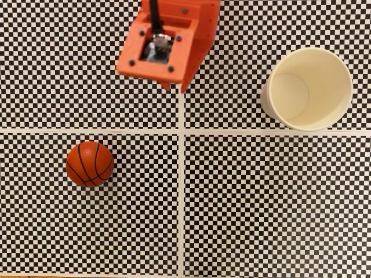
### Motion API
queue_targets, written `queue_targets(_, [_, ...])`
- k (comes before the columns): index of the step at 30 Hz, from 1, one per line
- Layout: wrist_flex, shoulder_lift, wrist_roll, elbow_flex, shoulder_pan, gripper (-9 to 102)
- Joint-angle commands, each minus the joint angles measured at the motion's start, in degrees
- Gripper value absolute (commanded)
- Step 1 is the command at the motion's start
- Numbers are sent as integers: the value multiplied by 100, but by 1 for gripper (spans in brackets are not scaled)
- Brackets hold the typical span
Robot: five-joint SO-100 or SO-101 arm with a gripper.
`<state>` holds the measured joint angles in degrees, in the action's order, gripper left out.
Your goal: Grasp basketball and place into cup.
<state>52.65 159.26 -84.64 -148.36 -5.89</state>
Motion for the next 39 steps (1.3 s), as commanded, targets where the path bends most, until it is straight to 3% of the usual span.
queue_targets(1, [149, -1090, 62, 1459, -9, 6])
queue_targets(5, [457, -2584, 149, 2821, -79, 9])
queue_targets(11, [1916, -5036, 35, 5695, -387, 12])
queue_targets(17, [2663, -6601, -97, 7541, -677, 20])
queue_targets(26, [3067, -7875, -290, 8807, -835, 34])
queue_targets(35, [3067, -8350, -404, 8930, -905, 54])
queue_targets(39, [3067, -8464, -457, 9062, -984, 56])
